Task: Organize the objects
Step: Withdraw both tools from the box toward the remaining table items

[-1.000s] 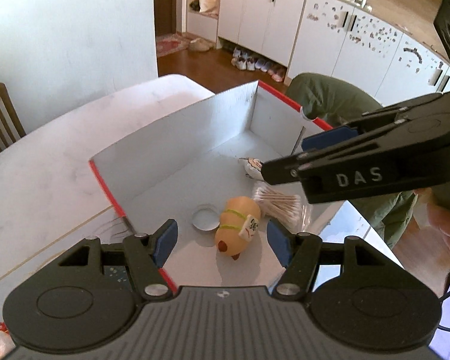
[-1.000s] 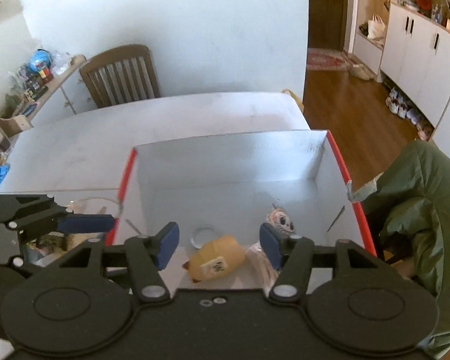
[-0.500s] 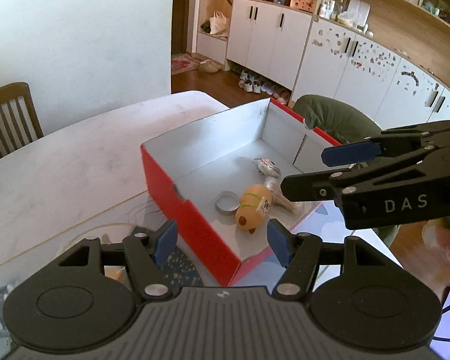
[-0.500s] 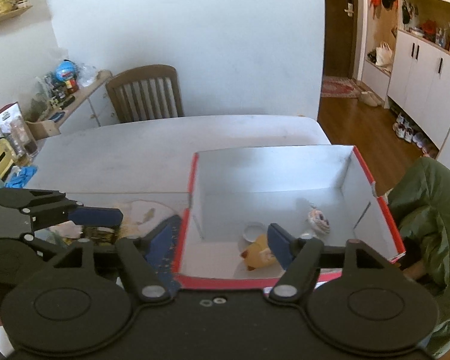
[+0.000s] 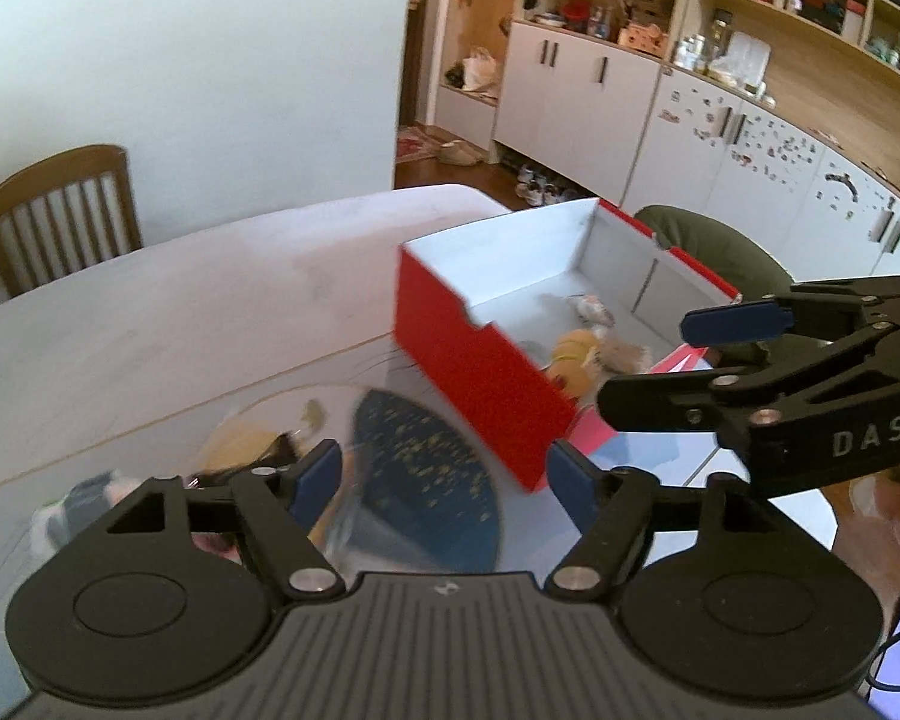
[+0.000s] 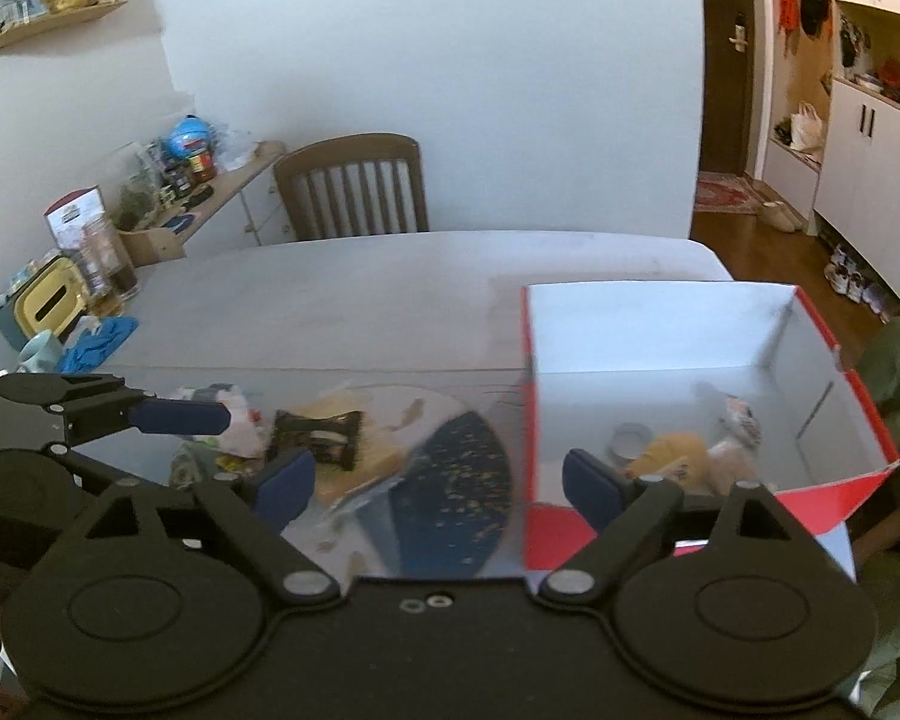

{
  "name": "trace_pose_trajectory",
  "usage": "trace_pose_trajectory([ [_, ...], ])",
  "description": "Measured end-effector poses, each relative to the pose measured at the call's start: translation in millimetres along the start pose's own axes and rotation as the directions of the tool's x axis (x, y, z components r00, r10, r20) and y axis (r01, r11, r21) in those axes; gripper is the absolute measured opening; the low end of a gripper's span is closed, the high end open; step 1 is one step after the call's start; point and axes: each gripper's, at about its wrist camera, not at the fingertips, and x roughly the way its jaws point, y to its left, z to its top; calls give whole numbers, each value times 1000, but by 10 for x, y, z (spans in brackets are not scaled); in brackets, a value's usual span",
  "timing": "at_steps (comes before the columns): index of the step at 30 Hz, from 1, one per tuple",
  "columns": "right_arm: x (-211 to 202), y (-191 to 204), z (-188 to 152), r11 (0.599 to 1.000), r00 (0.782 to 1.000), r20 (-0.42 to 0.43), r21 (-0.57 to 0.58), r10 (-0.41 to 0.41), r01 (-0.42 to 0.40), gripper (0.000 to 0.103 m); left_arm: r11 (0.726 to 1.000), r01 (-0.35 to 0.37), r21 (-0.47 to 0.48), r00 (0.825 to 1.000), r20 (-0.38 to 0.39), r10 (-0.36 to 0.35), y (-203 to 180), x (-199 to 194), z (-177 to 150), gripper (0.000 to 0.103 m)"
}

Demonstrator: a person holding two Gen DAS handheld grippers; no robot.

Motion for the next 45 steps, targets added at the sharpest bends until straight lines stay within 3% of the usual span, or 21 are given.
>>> trace_pose_trajectory([
  [11,237,475,-76,1000,1000,-10,-18,15,-15,100,999,-42,-32,999,6,42,527,-293,-447,91],
  [14,366,560,-68,1000,1000,-18,-17,13,-14,100,997,-55,-47,998,4,55,660,-306,-551,103],
  [28,1084,838,-72,998,996,-86,-62,-24,19,100,995,-104,-7,995,-9,104,1138,-24,-1002,103],
  [45,1800,884,32,998,983,-174,-27,-57,54,99,991,-114,67,991,-65,119,1213,549,-1173,103],
])
